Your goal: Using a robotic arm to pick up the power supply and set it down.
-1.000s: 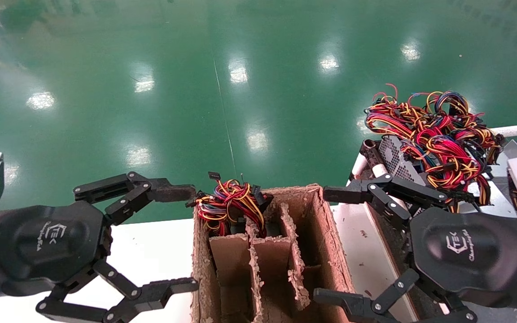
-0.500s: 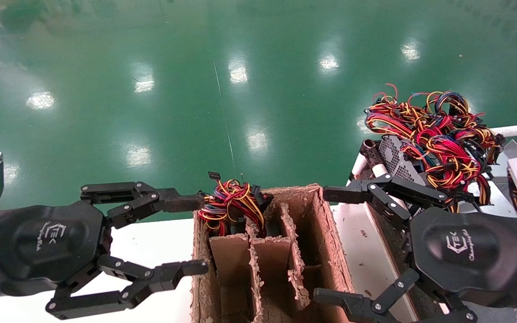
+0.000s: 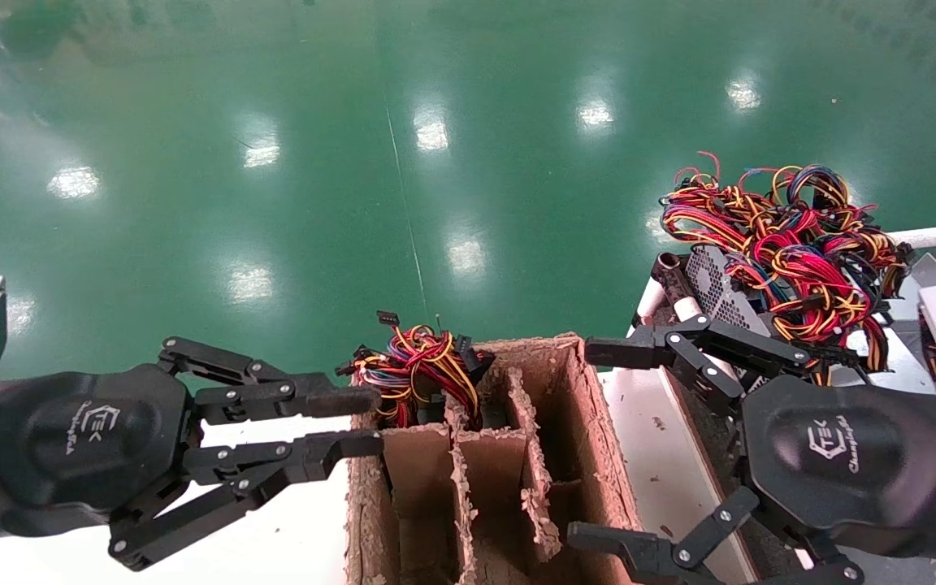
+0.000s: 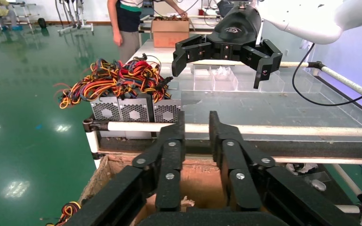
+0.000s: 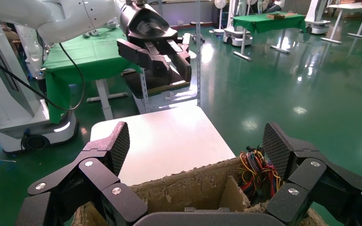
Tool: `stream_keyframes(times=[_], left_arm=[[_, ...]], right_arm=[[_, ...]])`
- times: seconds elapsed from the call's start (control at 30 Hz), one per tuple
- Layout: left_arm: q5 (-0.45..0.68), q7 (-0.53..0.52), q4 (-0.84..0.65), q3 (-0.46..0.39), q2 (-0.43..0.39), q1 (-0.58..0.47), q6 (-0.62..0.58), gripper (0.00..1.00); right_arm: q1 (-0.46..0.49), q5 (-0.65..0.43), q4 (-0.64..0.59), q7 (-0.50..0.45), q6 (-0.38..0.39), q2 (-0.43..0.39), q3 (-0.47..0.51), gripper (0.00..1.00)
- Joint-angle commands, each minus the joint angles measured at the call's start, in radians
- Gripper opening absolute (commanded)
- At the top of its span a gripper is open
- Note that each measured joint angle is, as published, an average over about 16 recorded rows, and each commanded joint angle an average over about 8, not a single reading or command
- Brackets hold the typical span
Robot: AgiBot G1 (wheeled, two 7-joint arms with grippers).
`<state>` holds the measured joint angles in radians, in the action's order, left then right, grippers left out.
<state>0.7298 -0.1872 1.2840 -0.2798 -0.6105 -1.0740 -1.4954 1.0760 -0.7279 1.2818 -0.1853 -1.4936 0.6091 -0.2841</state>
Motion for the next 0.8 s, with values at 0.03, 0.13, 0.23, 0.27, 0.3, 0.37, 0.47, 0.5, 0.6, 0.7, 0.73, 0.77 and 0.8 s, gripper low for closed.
stream_keyframes(times=[0.03,0.13,0.23,0.27,0.3,0.37,0.47,0.5,0.6,0.7,0.73,0.77,0.8], left_arm=[[0.000,0.000,0.000,0.000,0.000,0.000,0.000,0.00],[0.000,0.000,0.000,0.000,0.000,0.000,0.000,0.00],[0.000,0.000,0.000,0.000,0.000,0.000,0.000,0.00],[0.000,0.000,0.000,0.000,0.000,0.000,0.000,0.00],[0.000,0.000,0.000,0.000,0.000,0.000,0.000,0.00],[0.000,0.000,0.000,0.000,0.000,0.000,0.000,0.16],[0.000,0.000,0.000,0.000,0.000,0.000,0.000,0.54],[0.000,0.000,0.000,0.000,0.000,0.000,0.000,0.66],[0.000,0.000,0.000,0.000,0.000,0.000,0.000,0.99],[0.000,0.000,0.000,0.000,0.000,0.000,0.000,1.00],[0.000,0.000,0.000,0.000,0.000,0.000,0.000,1.00],[0.000,0.000,0.000,0.000,0.000,0.000,0.000,1.00],[0.000,0.000,0.000,0.000,0.000,0.000,0.000,1.00]], right_arm=[[0.000,0.000,0.000,0.000,0.000,0.000,0.000,1.00],[0.000,0.000,0.000,0.000,0.000,0.000,0.000,1.00],[0.000,0.000,0.000,0.000,0.000,0.000,0.000,1.00],[0.000,0.000,0.000,0.000,0.000,0.000,0.000,1.00],[0.000,0.000,0.000,0.000,0.000,0.000,0.000,1.00],[0.000,0.000,0.000,0.000,0.000,0.000,0.000,1.00],[0.000,0.000,0.000,0.000,0.000,0.000,0.000,1.00],[0.000,0.000,0.000,0.000,0.000,0.000,0.000,1.00],[0.000,0.000,0.000,0.000,0.000,0.000,0.000,1.00],[0.000,0.000,0.000,0.000,0.000,0.000,0.000,1.00],[0.000,0.000,0.000,0.000,0.000,0.000,0.000,1.00],[0.000,0.000,0.000,0.000,0.000,0.000,0.000,1.00],[0.000,0.000,0.000,0.000,0.000,0.000,0.000,1.00]])
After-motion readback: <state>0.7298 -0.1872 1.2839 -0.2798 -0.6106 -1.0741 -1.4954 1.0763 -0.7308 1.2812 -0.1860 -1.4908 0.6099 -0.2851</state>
